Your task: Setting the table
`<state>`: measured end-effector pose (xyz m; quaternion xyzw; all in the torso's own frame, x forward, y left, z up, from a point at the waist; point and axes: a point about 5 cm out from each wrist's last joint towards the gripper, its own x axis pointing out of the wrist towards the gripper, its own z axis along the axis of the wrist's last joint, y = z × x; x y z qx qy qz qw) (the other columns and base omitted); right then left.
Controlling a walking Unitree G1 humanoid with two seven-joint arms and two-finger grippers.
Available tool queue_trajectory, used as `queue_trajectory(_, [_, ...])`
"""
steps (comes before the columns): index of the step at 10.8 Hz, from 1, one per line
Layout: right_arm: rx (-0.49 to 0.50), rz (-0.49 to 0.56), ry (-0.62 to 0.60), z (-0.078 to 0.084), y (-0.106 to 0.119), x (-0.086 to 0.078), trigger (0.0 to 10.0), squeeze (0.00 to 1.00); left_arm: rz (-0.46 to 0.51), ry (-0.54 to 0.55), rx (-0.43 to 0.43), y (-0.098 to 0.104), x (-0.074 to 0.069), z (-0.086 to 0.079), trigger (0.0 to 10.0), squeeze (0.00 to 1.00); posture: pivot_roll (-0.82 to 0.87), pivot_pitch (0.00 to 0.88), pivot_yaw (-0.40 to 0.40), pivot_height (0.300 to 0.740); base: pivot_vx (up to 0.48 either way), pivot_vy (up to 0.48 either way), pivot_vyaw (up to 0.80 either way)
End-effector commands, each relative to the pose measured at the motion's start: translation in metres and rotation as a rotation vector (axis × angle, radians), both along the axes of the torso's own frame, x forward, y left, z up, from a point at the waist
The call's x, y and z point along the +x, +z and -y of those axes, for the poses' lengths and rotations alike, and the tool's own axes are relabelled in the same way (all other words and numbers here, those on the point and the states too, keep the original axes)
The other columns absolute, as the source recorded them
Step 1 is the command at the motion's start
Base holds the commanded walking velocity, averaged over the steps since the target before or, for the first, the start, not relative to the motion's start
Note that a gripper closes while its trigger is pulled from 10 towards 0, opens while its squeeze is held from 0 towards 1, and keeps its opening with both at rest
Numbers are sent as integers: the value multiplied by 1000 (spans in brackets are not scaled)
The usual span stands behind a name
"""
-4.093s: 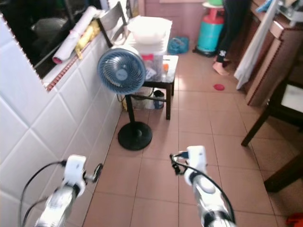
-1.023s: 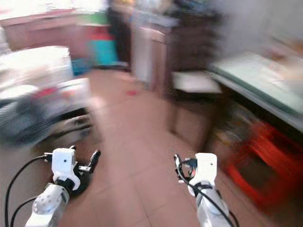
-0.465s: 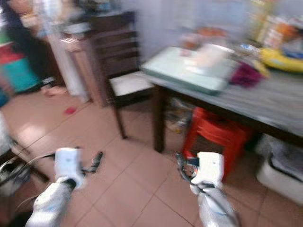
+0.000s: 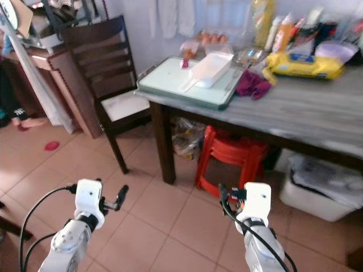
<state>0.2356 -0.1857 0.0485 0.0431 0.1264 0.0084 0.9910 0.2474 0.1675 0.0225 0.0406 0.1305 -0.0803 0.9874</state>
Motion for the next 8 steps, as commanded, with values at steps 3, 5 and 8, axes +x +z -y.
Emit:
queue_trajectory(3, [16,5,-2,-2,1,2,10000,0,0,13,36,0,-1,-5,10000,0,-124,35,70,740,0,0,0])
queue_trajectory(5, [16,4,-1,-3,0,2,10000,0,3,12,47,0,1,-3,10000,0,-123,37,71,740,0,0,0])
queue_trajectory(8, [19,-2,-11,-2,-1,1,10000,0,2,12,50,1,0,-3,10000,0,-125,40,71,740,-81,0,0])
